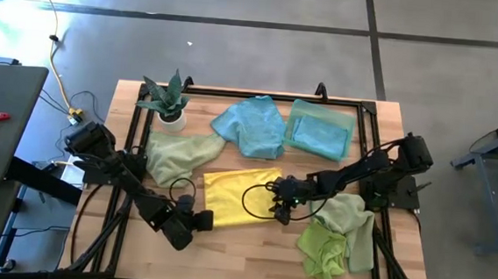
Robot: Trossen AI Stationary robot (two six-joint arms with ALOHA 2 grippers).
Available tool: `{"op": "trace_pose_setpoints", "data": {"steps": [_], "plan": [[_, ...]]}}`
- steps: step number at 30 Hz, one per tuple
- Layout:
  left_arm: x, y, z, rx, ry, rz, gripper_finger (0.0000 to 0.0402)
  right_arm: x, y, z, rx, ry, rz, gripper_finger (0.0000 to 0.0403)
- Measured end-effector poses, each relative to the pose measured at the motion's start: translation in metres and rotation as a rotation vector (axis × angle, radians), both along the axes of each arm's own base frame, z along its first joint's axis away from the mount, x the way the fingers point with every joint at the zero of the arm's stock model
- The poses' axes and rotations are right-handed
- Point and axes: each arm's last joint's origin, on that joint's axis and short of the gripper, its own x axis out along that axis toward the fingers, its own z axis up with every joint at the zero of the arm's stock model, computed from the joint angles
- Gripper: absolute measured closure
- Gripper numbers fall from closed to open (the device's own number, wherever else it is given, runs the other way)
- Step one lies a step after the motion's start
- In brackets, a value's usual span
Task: Fold microfiber towels
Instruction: Fold the yellow microfiber cloth
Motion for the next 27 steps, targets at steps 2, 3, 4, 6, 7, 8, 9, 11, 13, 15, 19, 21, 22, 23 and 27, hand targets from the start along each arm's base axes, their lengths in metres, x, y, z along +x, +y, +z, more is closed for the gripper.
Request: {"op": "trace_pose_setpoints", "data": {"steps": [2,3,4,6,7,8,9,11,13,15,19,21,22,23,27], "plan": [[0.001,0.002,0.000,-0.001,-0.005,0.021,0.0268,0.000,0.000,0.000,0.001,-0.001,0.000,0.0199],[0.002,0.003,0.000,0.005,-0.006,0.029,0.0268,0.000,0.000,0.000,0.000,-0.002,0.000,0.0199],[0.002,0.004,0.000,0.009,-0.006,0.035,0.0268,0.000,0.000,0.000,-0.001,-0.002,0.000,0.0199],[0.003,0.008,-0.001,0.020,0.003,0.043,0.0269,0.000,0.000,0.000,-0.002,-0.004,0.003,0.0199],[0.004,0.010,-0.001,0.029,0.007,0.046,0.0269,0.000,0.000,0.000,-0.005,-0.006,0.006,0.0199],[0.004,0.012,-0.002,0.039,0.013,0.045,0.0269,0.000,0.000,0.000,-0.005,-0.006,0.006,0.0199],[0.004,0.013,-0.002,0.047,0.021,0.048,0.0269,0.000,0.000,0.000,-0.005,-0.006,0.006,0.0199],[0.005,0.016,-0.004,0.059,0.029,0.060,0.0269,0.000,0.000,0.000,-0.005,-0.007,0.006,0.0199],[0.006,0.018,-0.005,0.063,0.033,0.067,0.0269,0.000,0.000,0.000,-0.006,-0.008,0.008,0.0199],[0.007,0.019,-0.005,0.071,0.034,0.064,0.0274,0.000,0.000,0.000,-0.006,-0.008,0.008,0.0199],[0.006,0.020,-0.006,0.091,0.037,0.046,0.0311,0.001,0.000,0.000,-0.016,-0.011,-0.001,0.0199],[0.006,0.020,-0.007,0.099,0.042,0.033,0.0341,0.001,-0.001,0.000,-0.029,-0.014,-0.012,0.0199],[0.006,0.020,-0.007,0.101,0.045,0.029,0.0358,0.001,-0.001,0.000,-0.033,-0.015,-0.016,0.0199],[0.006,0.020,-0.007,0.103,0.046,0.026,0.0376,0.001,-0.001,0.000,-0.036,-0.016,-0.018,0.0199],[0.006,0.020,-0.007,0.107,0.041,0.023,0.0392,0.001,-0.001,0.000,-0.038,-0.017,-0.019,0.0199]]}}
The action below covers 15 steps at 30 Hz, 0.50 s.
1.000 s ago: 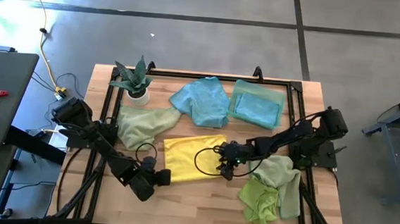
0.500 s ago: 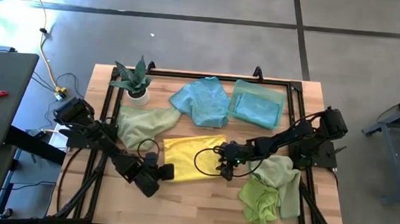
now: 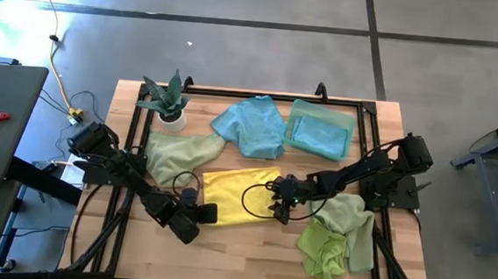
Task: Fold microfiber towels
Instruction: Fold the yellow microfiber cloth
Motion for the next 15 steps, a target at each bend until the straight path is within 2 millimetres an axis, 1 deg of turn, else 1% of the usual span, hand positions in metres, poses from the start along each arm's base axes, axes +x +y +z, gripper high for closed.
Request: {"op": "trace_pose_setpoints", "data": {"steps": [7,12,15], "plan": [[-0.004,-0.005,0.007,-0.018,0.010,-0.060,0.0398,0.001,0.000,0.001,0.003,-0.012,-0.001,0.0199],[-0.006,-0.003,0.018,-0.026,0.012,-0.102,0.0400,0.002,0.000,0.001,0.012,-0.021,-0.007,0.0199],[-0.005,0.000,0.020,-0.023,0.020,-0.117,0.0400,0.005,0.002,0.005,0.046,-0.029,0.021,0.0199]]}}
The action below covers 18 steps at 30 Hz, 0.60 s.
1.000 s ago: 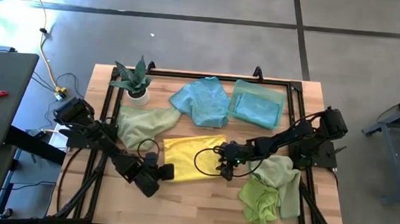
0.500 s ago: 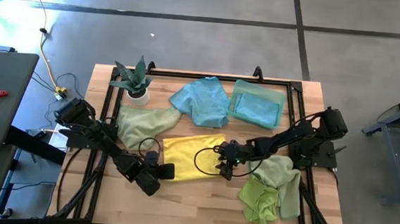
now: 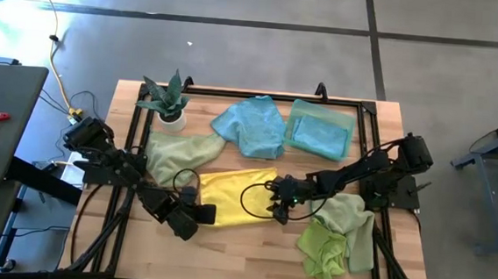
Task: Fold microfiber towels
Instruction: Fold the yellow microfiber cloth
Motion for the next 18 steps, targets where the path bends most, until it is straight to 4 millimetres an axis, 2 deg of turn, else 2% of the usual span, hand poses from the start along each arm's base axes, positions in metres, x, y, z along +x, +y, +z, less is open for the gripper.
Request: {"op": "trace_pose_setpoints", "data": {"steps": [3,7,11,18], "plan": [[0.003,0.003,0.004,0.000,-0.016,-0.009,0.0400,0.010,0.004,0.013,0.020,-0.052,0.069,0.0199],[0.010,0.009,0.012,0.020,-0.082,-0.031,0.0401,0.019,0.008,0.024,-0.062,-0.092,0.124,0.0199],[0.019,0.017,0.023,0.061,-0.161,-0.052,0.0401,0.025,0.004,0.030,-0.081,-0.097,0.093,0.0199],[0.034,0.037,0.029,0.105,-0.224,-0.087,0.0401,0.026,0.000,0.031,-0.028,-0.079,0.033,0.0199]]}}
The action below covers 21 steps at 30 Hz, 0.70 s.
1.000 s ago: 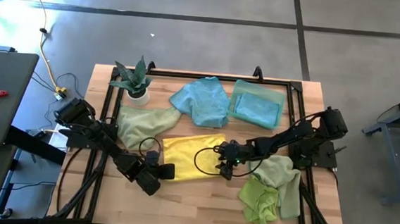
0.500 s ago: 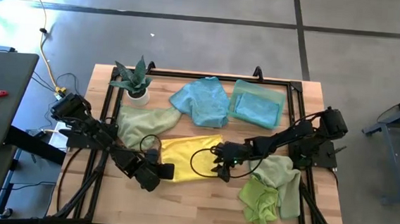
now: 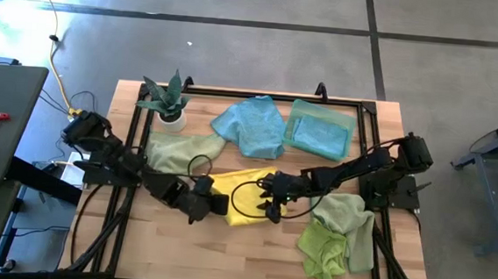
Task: Fold microfiber towels
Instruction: Fold the yellow microfiber cloth
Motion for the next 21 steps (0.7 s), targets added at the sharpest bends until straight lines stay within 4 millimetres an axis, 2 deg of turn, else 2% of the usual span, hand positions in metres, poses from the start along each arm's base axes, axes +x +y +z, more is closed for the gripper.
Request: {"op": "trace_pose_setpoints", "data": {"steps": [8,18,21], "plan": [[0.007,0.024,0.000,0.042,0.025,-0.004,0.0402,0.007,0.014,0.014,0.008,-0.074,-0.036,0.0199],[0.018,0.041,0.004,0.065,-0.043,0.010,0.0401,0.020,0.025,0.030,-0.170,-0.201,-0.118,0.0199],[0.019,0.043,0.004,0.069,-0.049,0.008,0.0401,0.029,0.033,0.026,-0.257,-0.205,-0.077,0.0199]]}}
